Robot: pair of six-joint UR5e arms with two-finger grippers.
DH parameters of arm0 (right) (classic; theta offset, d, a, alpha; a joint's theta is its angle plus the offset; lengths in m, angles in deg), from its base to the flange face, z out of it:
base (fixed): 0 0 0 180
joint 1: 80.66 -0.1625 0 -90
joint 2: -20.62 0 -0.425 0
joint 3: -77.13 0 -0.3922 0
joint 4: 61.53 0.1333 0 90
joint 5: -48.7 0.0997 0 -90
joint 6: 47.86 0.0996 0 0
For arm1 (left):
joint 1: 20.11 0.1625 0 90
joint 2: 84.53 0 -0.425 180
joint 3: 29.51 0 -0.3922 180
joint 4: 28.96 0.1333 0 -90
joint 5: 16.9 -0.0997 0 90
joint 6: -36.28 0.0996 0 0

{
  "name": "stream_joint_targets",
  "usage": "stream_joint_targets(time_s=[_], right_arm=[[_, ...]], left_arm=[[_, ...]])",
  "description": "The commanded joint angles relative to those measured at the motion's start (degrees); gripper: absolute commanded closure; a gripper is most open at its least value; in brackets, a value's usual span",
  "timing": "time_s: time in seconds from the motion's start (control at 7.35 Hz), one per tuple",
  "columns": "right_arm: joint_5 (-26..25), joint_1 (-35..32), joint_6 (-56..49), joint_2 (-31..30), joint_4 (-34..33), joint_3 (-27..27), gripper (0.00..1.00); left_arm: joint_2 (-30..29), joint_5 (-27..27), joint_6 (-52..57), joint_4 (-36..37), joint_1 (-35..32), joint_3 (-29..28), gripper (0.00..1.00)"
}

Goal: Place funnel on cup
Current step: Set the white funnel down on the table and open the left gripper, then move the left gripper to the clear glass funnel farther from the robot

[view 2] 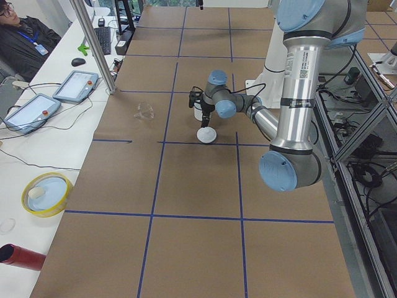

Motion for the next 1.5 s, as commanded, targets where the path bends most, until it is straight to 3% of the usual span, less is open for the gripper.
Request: stream_joint_targets(time_s=[0.0,0.27,0.68,0.82,0.95,1.22,1.36], right_arm=[[0.00,0.00,0.00,-0.01,0.02,0.05,0.00],[0.00,0.00,0.00,-0.01,0.02,0.05,0.00],[0.00,0.00,0.00,-0.01,0.02,0.05,0.00],[0.00,0.00,0.00,-0.01,0.02,0.05,0.00],[0.00,0.00,0.00,-0.01,0.02,0.05,0.00],[0.00,0.00,0.00,-0.01,0.02,0.05,0.00],[0.00,0.00,0.00,-0.01,0.02,0.05,0.00]], left_arm=[[-7.66,-1.00,-14.31,-0.14,-5.68,-1.82,0.00],[-17.14,-10.12,-33.45,-3.19,-5.79,-10.83,0.00],[-26.56,-21.97,-56.06,-20.65,-5.53,-35.05,0.00],[-30.60,-25.67,-58.31,-22.80,-5.53,-41.68,0.01],[-31.68,-25.97,-60.68,-23.95,-5.53,-44.18,0.01],[-33.71,-27.02,-62.36,-28.68,-5.87,-50.68,0.12],[-33.98,-27.37,-62.46,-29.40,-5.96,-51.23,0.29]])
